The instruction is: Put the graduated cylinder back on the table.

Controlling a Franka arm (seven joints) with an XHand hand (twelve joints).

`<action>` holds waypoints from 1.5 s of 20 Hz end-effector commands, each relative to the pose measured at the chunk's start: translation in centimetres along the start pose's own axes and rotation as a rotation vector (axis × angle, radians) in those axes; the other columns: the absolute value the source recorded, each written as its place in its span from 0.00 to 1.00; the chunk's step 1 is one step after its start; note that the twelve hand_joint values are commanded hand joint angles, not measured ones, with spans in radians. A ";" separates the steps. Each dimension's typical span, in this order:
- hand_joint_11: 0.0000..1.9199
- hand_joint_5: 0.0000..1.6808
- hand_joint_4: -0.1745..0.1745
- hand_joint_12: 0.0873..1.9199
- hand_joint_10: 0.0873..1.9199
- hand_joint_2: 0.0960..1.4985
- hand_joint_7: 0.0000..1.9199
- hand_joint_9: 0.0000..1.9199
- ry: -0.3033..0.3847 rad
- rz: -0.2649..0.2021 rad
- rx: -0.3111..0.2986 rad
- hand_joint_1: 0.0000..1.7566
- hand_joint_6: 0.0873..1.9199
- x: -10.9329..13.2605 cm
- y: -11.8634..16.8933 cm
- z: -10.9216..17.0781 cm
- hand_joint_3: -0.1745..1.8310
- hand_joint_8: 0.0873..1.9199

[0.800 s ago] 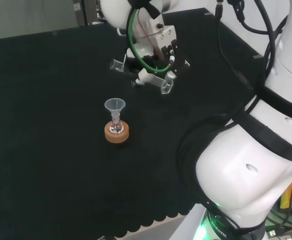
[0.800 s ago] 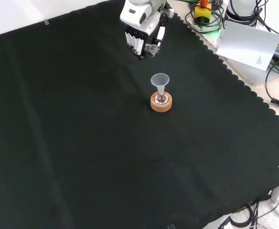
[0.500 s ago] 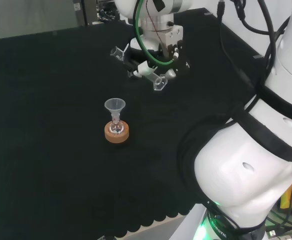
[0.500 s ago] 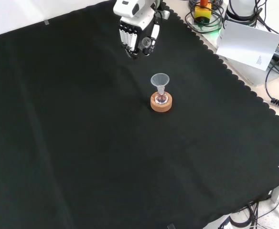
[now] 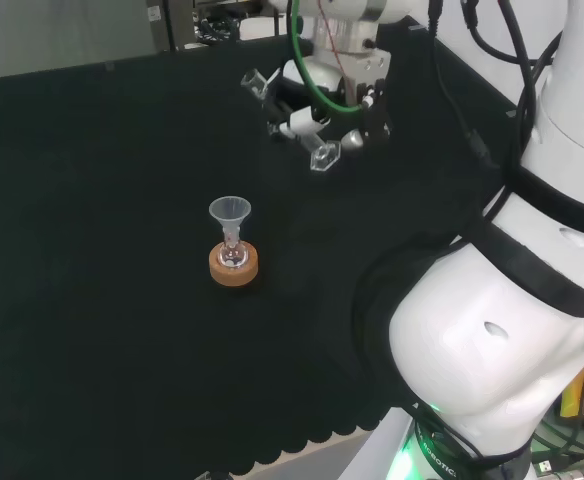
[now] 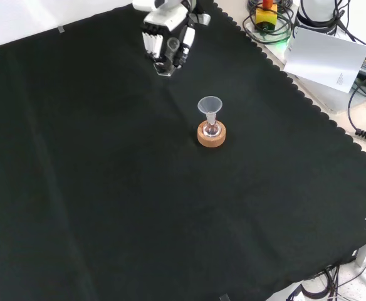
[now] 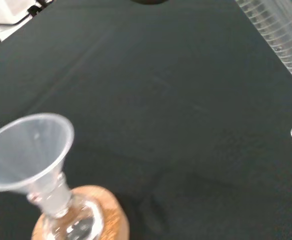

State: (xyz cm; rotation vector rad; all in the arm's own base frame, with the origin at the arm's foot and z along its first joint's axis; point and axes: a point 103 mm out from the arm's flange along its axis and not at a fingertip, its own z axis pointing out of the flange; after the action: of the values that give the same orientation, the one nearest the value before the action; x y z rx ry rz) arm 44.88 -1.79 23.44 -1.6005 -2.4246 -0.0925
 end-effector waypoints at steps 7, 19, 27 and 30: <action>0.68 0.56 0.00 0.33 0.00 0.75 0.66 0.74 0.297 -0.121 -0.106 0.65 0.54 -4.6 11.1 8.1 0.09 0.11; 0.68 0.56 0.00 0.33 0.00 0.75 0.65 0.74 0.423 -0.139 -0.184 0.65 0.54 -4.7 13.5 10.3 0.09 0.11; 0.67 0.55 0.00 0.33 0.00 0.75 0.64 0.73 0.474 -0.151 -0.248 0.65 0.55 -4.7 14.0 11.1 0.09 0.11; 0.67 0.54 0.00 0.33 0.00 0.76 0.62 0.72 0.492 -0.151 -0.250 0.64 0.57 -4.7 14.3 11.8 0.09 0.11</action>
State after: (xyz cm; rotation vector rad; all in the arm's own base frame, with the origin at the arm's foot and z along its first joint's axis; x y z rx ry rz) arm 57.62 1.41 10.90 -1.3016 -2.2219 -0.7127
